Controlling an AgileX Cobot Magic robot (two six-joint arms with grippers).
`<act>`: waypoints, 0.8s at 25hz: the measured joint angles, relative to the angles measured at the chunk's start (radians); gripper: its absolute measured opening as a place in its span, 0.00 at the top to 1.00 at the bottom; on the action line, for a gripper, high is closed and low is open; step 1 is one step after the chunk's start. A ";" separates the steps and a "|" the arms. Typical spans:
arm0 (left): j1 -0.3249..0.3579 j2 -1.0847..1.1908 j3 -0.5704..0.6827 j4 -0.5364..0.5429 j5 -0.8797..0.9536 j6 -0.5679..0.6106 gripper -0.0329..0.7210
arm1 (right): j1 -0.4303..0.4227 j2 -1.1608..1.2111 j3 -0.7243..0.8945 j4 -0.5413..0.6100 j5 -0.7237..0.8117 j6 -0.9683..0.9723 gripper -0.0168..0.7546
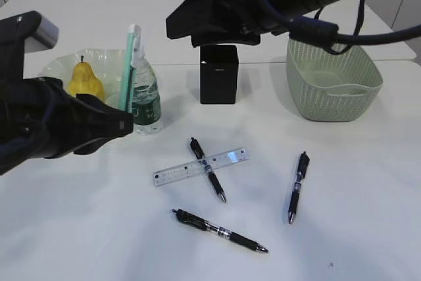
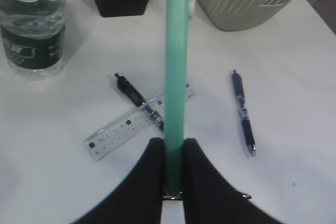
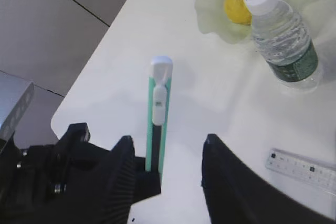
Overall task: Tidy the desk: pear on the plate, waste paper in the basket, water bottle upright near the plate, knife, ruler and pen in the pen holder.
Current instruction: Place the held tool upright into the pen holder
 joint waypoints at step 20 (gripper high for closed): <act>-0.018 0.028 0.000 -0.078 -0.112 -0.002 0.90 | 0.034 0.057 0.002 0.154 -0.094 -0.155 0.50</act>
